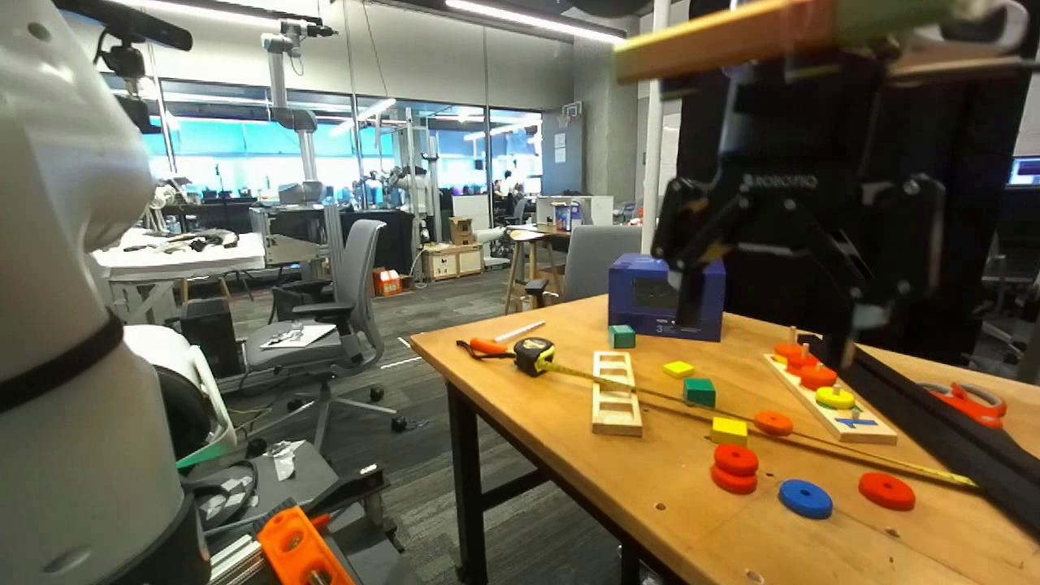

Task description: Pick up the blue object and put it on the table.

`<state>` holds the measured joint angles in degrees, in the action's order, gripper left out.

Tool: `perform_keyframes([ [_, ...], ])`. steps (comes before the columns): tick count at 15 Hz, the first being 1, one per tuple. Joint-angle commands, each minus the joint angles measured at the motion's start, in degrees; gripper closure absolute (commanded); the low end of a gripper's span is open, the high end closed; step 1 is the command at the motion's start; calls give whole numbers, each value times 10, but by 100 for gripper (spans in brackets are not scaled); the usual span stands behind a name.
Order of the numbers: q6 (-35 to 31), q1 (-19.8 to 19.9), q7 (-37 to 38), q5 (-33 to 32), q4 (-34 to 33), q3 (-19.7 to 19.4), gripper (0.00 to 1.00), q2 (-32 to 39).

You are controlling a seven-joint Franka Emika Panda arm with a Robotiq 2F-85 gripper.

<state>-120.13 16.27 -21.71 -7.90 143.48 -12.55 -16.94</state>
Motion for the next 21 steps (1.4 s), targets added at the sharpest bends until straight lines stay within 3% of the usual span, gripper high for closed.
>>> perform_keyframes([
  [1,96,-29,81,-6,10,31,0,-127],
  [6,176,-83,74,-14,20,75,0,-294],
  [9,205,-122,58,-8,10,82,0,-353],
  [16,317,-135,169,64,-45,84,0,-342],
  [21,320,-133,178,60,-27,83,0,-347],
])
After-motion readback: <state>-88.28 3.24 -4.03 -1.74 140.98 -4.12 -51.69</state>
